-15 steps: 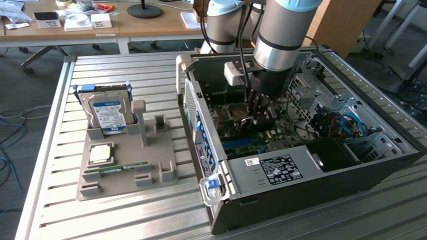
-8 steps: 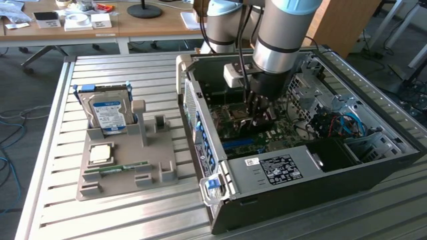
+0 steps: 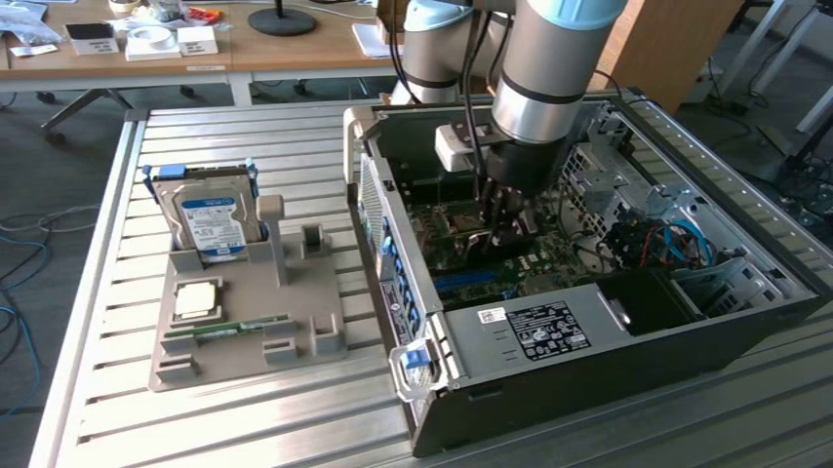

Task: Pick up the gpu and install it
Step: 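Insert the gpu into the slot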

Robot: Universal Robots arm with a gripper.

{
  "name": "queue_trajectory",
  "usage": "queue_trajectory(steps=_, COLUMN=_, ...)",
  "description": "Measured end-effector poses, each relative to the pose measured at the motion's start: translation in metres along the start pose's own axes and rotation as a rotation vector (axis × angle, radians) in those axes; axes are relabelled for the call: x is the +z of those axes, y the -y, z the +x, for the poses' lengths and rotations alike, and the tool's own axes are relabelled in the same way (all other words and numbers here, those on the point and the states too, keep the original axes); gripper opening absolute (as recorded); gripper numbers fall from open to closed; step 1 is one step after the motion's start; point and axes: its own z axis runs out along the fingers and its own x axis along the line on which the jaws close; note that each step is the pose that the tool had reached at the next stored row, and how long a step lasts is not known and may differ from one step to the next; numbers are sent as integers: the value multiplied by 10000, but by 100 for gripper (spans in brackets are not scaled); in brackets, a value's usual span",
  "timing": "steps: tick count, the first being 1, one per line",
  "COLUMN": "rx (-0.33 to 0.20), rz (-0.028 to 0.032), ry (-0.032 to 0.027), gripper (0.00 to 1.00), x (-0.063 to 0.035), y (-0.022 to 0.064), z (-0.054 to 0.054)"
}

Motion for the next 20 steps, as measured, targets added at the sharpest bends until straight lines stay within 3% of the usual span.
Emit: queue_trajectory(steps=20, rx=1, rz=1, ry=-1, gripper=27, x=-1, y=-77, z=-17)
